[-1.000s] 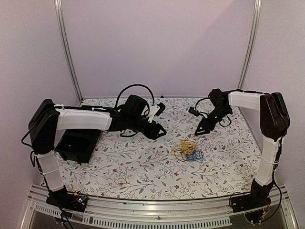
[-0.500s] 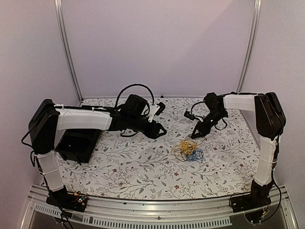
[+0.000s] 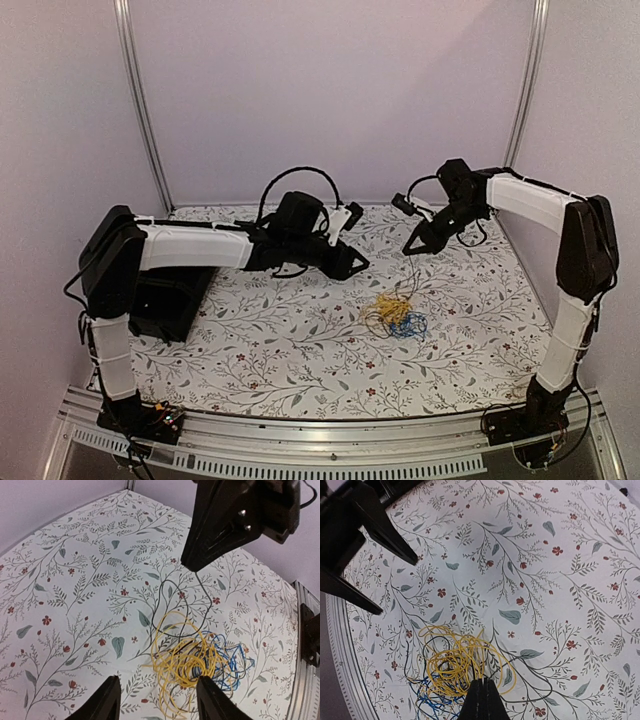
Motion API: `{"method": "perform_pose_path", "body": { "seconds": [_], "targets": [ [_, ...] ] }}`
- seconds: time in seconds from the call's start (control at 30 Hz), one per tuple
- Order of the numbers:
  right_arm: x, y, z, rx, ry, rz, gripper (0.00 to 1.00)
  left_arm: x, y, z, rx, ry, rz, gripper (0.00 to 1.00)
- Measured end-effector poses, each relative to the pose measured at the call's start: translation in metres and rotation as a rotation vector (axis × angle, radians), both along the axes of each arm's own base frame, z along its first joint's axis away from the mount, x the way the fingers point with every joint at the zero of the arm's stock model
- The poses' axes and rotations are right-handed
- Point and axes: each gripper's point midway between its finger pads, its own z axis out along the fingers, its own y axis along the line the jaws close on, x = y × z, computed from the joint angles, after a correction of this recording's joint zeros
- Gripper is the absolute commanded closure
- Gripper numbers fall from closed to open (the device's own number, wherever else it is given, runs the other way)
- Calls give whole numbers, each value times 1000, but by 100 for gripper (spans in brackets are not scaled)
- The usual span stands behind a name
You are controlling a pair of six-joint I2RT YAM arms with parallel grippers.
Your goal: Untangle the cables
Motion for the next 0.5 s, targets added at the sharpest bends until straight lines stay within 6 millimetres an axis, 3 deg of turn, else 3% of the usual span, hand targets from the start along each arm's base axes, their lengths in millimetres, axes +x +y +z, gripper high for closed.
{"method": "perform_pose_path", "body": {
  "seconds": [0.1,0.2,0.27,0.37,0.5],
  "targets": [
    [-2,4,65,73,-115,-1,100,3,-30,12,-62,-61,-49,47],
    [-11,6,105,124,-174,10,100,1,-63,20,-150,-90,-112,49],
    [-17,9,114,141,-177,19,100,-3,-78,19,-210,-82,-148,51],
    [-24,10,113,146,-142,22,100,-10,-92,10,-280,-44,-187,54],
    [-29,11,115,155,-112,22,100,-16,-104,-13,-330,6,-209,59]
  ]
}}
